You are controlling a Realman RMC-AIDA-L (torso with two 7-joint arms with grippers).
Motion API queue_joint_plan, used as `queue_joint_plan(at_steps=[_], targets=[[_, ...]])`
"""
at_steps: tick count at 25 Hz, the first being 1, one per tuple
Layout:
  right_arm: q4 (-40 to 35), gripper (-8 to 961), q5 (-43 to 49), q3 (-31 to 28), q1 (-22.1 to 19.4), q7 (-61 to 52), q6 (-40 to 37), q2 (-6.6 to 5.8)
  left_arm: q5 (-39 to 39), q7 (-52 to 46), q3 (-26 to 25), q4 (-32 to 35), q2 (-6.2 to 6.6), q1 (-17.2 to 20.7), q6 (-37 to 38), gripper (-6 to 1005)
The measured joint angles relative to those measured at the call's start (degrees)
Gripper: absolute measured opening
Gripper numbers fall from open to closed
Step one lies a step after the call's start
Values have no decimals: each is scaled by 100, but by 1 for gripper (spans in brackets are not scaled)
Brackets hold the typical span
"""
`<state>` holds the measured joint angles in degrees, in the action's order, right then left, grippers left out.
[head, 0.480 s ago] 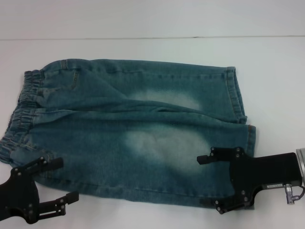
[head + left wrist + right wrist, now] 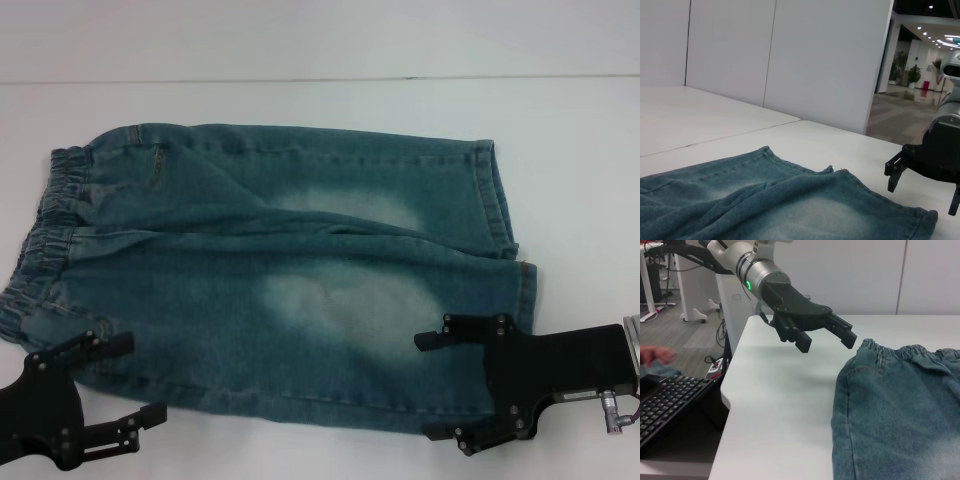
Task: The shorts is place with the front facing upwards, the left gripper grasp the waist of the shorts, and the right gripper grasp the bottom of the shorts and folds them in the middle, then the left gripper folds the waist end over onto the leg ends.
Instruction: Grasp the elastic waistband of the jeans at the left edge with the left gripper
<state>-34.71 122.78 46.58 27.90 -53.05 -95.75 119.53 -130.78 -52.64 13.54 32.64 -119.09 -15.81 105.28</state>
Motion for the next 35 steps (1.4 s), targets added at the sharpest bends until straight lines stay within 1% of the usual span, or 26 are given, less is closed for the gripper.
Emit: queue_joint_plan(at_steps=[3, 6, 9, 10, 11, 12, 14, 15, 18, 19, 23, 28, 30, 32, 35], targets=[[3, 945, 0, 0, -5, 8, -9, 0, 0, -157, -11, 78, 3, -13, 2, 893], [-22, 945, -16, -5, -12, -4, -24, 0, 38, -638, -48, 454, -32, -19, 61, 891], [-90, 945, -35, -47, -29, -24, -124, -1, 70, -1518, -65, 1217, -138, -47, 100, 889], [-170, 945, -43, -89, -49, -34, -203, -5, 72, -2134, -49, 1799, -230, -92, 16, 888], [-170, 945, -43, -89, -49, -34, -203, -5, 62, -2314, -33, 1999, -262, -109, -23, 887], [-213, 945, -47, -119, -59, -40, -242, -5, 62, -2314, -33, 1999, -262, -109, -23, 886], [-264, 944, -51, -183, -78, -46, -281, -5, -53, -2979, 78, 2677, -351, -167, -240, 885], [-275, 944, -52, -210, -86, -47, -286, -7, -149, -3274, 188, 2980, -375, -190, -365, 885], [-285, 945, -52, -237, -105, -47, -243, -10, -405, -3838, 573, 3464, -369, -224, -699, 884], [-286, 945, -50, -240, -110, -45, -230, -10, -509, -4042, 727, 3574, -336, -249, -833, 884], [-288, 945, -44, -245, -117, -35, -205, -5, -869, -4339, 890, 3727, -288, -386, -1139, 884], [-291, 944, -40, -247, -119, -26, -183, -1, -1423, -4400, 941, 3631, -301, -620, -1557, 883], [-291, 944, -39, -247, -119, -25, -172, 0, -1624, -4465, 1066, 3575, -317, -667, -1732, 883], [-291, 944, -36, -247, -118, -24, -162, 3, -1809, -4570, 1215, 3549, -338, -677, -1972, 853], [-291, 945, -29, -246, -119, -27, -160, 10, -1941, -4669, 1300, 3527, -346, -677, -2129, 807]])
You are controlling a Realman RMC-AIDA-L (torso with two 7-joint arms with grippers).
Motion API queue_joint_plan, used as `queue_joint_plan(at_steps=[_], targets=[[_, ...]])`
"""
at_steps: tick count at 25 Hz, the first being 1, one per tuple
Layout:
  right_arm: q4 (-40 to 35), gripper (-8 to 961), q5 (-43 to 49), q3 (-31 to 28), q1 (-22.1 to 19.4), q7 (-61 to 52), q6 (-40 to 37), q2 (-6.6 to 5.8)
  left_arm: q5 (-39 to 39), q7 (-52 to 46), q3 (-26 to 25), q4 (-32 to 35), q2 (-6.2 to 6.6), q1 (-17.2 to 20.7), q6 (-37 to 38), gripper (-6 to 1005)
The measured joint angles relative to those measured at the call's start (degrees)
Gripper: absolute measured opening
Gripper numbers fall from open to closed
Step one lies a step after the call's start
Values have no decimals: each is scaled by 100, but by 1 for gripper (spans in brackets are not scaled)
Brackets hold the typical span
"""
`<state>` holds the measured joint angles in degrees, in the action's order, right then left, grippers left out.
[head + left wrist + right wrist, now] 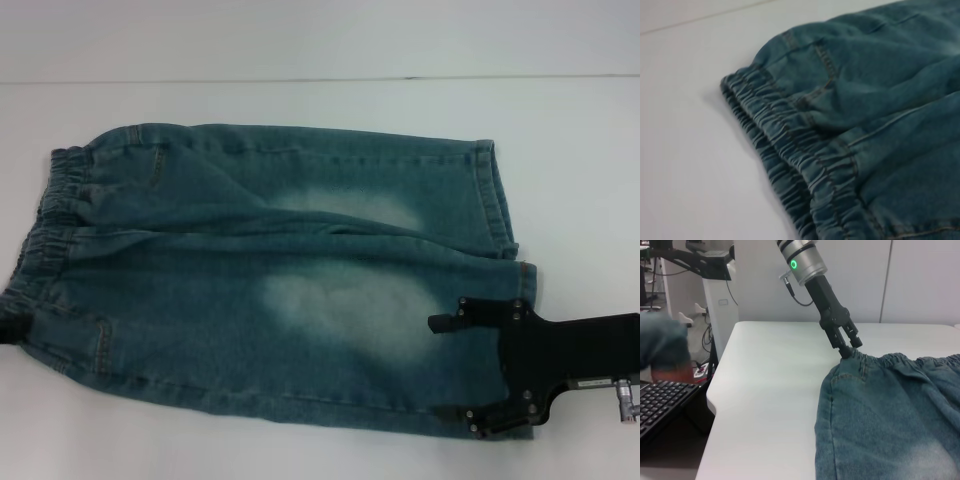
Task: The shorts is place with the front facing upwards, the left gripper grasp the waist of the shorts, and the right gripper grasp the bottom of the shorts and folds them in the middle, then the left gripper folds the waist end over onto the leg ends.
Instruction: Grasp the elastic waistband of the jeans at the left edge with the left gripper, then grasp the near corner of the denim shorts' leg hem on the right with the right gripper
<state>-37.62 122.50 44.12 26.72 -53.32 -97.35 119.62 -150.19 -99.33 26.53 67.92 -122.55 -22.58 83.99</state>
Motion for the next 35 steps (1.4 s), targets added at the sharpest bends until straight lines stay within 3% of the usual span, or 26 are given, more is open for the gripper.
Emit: queue_joint_plan(at_steps=[7, 20, 30, 35], targets=[[13, 945, 2, 3, 1, -9, 106, 8, -172, -98, 35, -22, 10, 20, -91, 810], [46, 944, -21, 15, -1, -19, 146, 8, -160, 89, 44, -35, 48, -4, 415, 762], [50, 944, -11, 0, -18, -21, 147, 8, -144, 259, 211, -33, -59, -18, 125, 333], [52, 945, -20, -22, -35, -100, 146, 2, -8, 407, 212, -24, -82, 18, -14, 183]])
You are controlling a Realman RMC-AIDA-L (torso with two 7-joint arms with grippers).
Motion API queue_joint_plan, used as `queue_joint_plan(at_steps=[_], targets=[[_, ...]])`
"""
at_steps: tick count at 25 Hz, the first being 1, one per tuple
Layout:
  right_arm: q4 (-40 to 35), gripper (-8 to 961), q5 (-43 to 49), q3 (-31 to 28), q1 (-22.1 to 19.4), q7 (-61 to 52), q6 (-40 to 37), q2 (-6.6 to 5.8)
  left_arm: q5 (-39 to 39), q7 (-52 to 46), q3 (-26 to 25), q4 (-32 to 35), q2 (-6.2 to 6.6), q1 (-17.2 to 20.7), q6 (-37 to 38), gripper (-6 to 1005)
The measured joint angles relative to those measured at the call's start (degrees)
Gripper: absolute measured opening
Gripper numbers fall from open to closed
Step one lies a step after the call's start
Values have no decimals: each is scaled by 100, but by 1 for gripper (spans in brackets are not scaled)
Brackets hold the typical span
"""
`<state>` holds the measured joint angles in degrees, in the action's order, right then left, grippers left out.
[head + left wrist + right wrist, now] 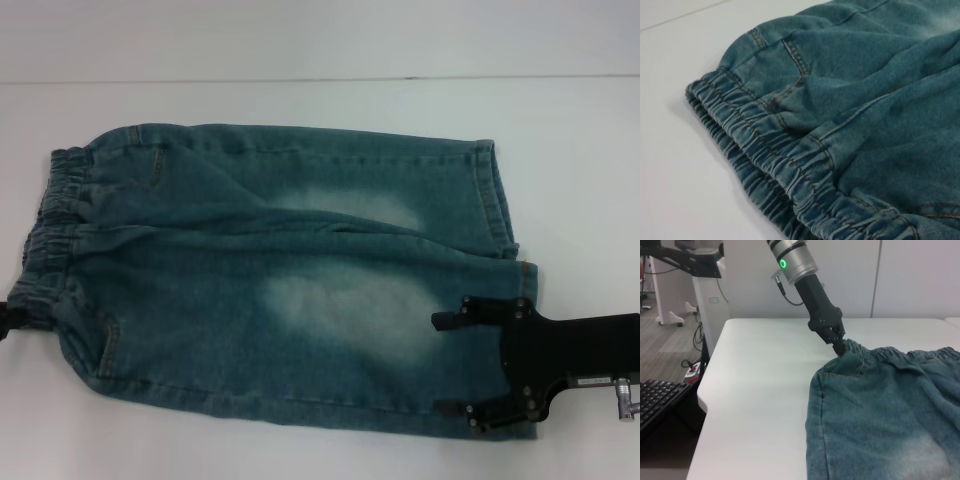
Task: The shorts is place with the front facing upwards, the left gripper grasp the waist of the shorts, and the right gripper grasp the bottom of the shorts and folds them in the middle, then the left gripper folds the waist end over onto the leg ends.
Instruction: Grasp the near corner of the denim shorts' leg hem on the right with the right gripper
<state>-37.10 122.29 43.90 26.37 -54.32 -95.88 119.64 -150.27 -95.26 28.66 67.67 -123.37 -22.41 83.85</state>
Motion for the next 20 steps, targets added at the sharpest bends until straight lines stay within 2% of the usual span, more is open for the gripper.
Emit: queue_joint_plan(at_steps=[4, 10, 15, 20], targets=[[-77, 945, 0, -8, -2, -268, 2, -14, 13, 77, 32, -24, -13, 5, -3, 43], [-846, 945, 244, 34, -163, -1235, -177, -19, -16, 65, 81, -68, -38, 31, -179, 46], [-1991, 945, 1053, 4, -196, -2569, -867, -19, 7, 6, 76, -73, -38, 44, -243, 48], [-2859, 945, 1572, -82, -75, -3487, -1571, -86, -29, -29, 116, -76, -38, 30, -208, 48]])
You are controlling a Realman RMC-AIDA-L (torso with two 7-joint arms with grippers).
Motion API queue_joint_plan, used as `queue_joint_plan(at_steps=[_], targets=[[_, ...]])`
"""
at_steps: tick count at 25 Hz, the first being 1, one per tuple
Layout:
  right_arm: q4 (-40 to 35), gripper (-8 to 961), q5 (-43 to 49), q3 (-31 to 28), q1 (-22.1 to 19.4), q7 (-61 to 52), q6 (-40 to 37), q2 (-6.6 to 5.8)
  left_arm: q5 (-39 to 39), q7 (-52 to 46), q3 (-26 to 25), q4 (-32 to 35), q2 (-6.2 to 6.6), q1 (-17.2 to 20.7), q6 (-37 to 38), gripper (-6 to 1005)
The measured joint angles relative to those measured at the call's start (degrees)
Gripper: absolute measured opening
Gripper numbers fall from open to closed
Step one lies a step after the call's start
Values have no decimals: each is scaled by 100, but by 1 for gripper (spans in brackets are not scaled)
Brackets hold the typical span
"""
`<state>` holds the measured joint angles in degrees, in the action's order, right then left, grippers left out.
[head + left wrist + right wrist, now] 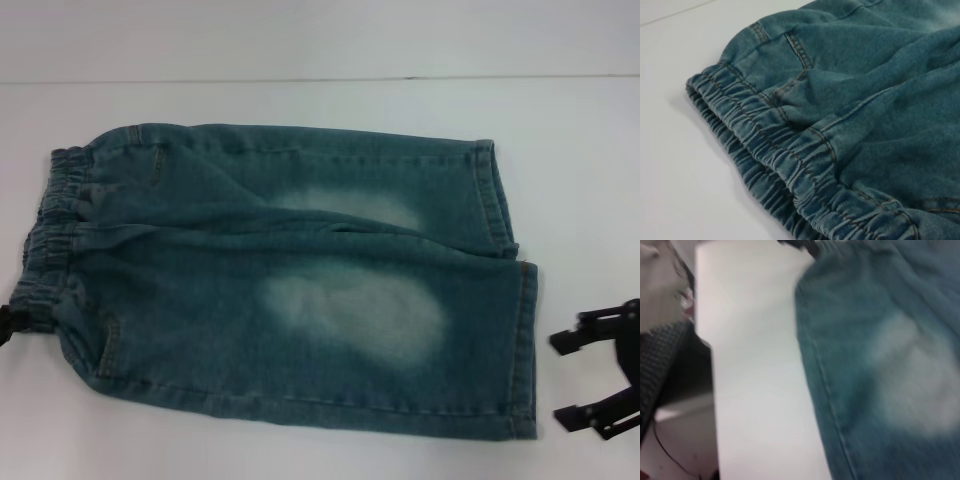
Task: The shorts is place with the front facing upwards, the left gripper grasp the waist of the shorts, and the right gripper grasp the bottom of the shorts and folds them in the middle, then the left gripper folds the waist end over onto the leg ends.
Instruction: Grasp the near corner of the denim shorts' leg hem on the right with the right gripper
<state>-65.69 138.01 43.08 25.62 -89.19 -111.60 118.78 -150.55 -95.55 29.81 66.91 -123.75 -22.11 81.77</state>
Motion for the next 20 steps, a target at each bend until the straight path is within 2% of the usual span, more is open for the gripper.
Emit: queue_joint_plan(at_steps=[3, 8, 20], targets=[[-307, 944, 574, -22, 147, -489, -55, -1, -8, -21, 8, -5, -6, 0, -51, 48], [-313, 944, 1476, 33, 431, -807, -73, 62, 22, -73, -4, -9, -4, 13, -86, 48], [22, 945, 1536, 624, 425, -877, 33, 99, 13, -75, 16, -82, -7, -36, -123, 48]])
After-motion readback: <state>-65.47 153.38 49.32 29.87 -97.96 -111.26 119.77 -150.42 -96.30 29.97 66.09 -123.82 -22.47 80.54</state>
